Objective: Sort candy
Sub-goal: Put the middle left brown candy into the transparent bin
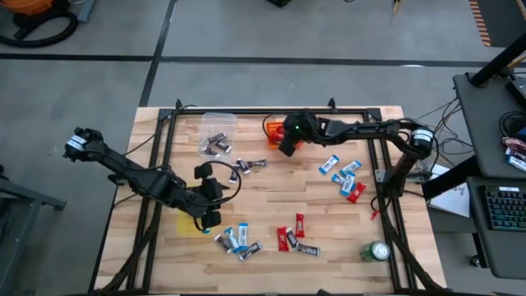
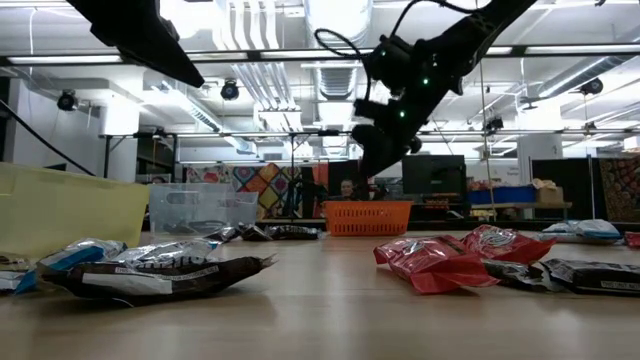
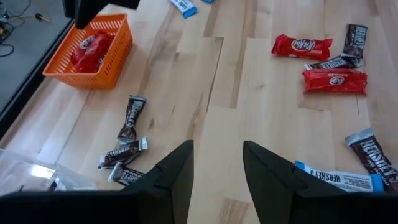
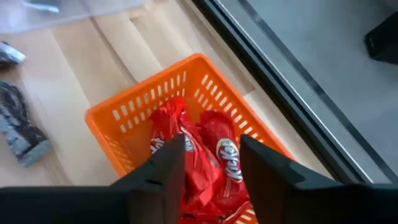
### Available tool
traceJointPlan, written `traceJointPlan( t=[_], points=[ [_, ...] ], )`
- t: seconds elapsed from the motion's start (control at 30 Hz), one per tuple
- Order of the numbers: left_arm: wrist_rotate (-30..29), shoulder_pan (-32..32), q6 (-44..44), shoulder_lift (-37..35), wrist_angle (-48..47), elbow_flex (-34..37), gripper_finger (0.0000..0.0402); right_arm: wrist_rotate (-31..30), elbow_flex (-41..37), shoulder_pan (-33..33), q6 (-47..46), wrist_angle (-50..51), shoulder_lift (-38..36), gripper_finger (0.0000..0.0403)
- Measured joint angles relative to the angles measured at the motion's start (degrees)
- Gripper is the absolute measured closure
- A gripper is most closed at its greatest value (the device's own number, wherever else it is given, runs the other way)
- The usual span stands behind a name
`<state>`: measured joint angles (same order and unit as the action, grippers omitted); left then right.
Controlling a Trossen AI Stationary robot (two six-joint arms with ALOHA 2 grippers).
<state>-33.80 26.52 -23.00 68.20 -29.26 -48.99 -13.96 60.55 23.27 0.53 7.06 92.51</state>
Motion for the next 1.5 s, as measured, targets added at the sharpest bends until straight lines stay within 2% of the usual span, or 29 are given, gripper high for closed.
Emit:
traceJointPlan(
  t=[0.13,0.3,0.47,0.7,1.0,1.27,1.37,1.5],
  points=[
    [0.72,0.00,-0.87,0.00,0.15,0.02,0.0280,4.10,0.04,-0.47,-1.76,-0.03,-2.44,0.0230],
    [1.36,0.00,-1.64,1.54,0.35,0.02,0.0280,11.18,0.04,-2.65,-3.62,0.00,-5.03,0.0214],
    [1.39,0.00,-1.28,5.93,3.22,0.07,0.0280,11.69,0.04,-7.27,-3.67,0.11,-6.99,0.0216],
    [1.47,-1.19,4.41,12.39,10.20,-0.65,0.0280,11.48,0.04,-14.93,-3.62,0.97,-9.46,0.0220],
    [1.88,-9.94,14.56,15.67,14.70,-1.99,0.0258,10.98,-1.05,-23.67,-4.17,3.92,-13.20,0.0220],
    [6.35,-19.00,22.23,17.79,18.69,-1.95,0.0211,10.88,-4.47,-28.57,-4.84,2.01,-17.35,0.0220],
    [6.77,-21.66,25.65,19.18,19.97,-1.95,0.0202,10.78,-5.89,-29.60,-5.04,0.00,-18.28,0.0220],
    [11.38,-25.14,29.25,22.26,22.62,-1.94,0.0199,10.81,-7.20,-30.12,-5.04,-2.24,-18.41,0.0220]
  ],
)
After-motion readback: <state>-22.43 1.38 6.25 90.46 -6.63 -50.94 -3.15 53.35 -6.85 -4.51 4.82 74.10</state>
